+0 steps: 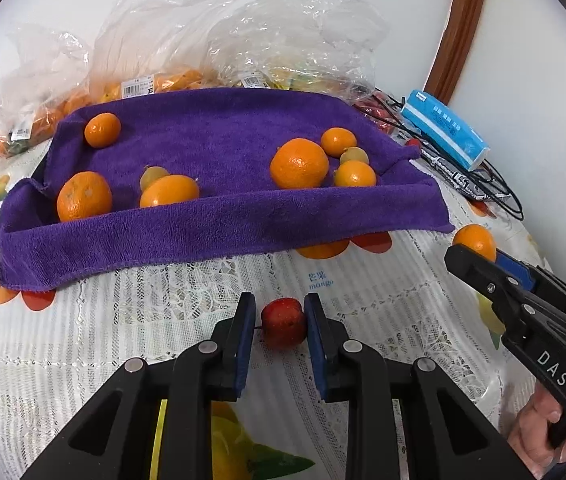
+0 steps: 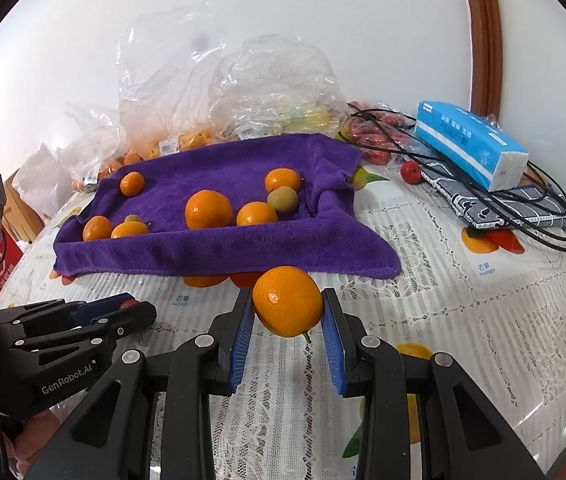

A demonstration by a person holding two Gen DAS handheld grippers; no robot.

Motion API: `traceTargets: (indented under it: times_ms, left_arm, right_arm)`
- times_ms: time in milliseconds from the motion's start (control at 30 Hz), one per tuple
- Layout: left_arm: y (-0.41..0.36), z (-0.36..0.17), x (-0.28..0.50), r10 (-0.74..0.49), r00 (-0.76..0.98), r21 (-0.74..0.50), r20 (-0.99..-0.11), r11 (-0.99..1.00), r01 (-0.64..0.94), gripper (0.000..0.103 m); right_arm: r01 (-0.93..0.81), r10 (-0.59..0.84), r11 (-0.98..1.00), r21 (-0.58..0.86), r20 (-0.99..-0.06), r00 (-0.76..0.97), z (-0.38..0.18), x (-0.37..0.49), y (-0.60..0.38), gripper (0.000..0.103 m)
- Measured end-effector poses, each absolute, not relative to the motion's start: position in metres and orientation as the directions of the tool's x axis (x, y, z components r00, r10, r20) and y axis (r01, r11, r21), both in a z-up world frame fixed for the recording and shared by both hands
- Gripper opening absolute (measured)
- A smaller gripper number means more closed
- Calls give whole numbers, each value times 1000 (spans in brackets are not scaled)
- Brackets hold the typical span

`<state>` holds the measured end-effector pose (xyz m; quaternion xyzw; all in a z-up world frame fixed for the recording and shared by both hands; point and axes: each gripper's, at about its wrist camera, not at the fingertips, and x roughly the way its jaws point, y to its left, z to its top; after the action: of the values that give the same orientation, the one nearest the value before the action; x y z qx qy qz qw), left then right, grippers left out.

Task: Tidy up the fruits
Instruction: 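Carry the small orange over the towel with the right gripper while the left carries the tomato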

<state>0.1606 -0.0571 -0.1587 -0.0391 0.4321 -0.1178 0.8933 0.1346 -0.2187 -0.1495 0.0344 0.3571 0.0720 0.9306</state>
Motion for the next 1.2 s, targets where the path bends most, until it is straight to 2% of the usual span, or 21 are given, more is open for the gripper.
traceTargets:
  times_ms: [367, 600, 1200]
  left_arm:
    - [-35, -150, 148, -284, 601, -253, -747, 958, 137, 24]
    - [-14, -127, 135, -258, 629, -248, -733, 963, 105, 24]
    - [30, -57, 135, -220, 699, -271, -680, 962, 40, 24]
  right_arm:
    - [-110, 166, 986, 125, -653, 739, -148, 134, -218, 33]
    - [-111, 189, 981, 159, -655, 731, -139, 134, -213, 33]
    - [-139, 177, 984, 109, -630, 756, -62, 136, -177, 33]
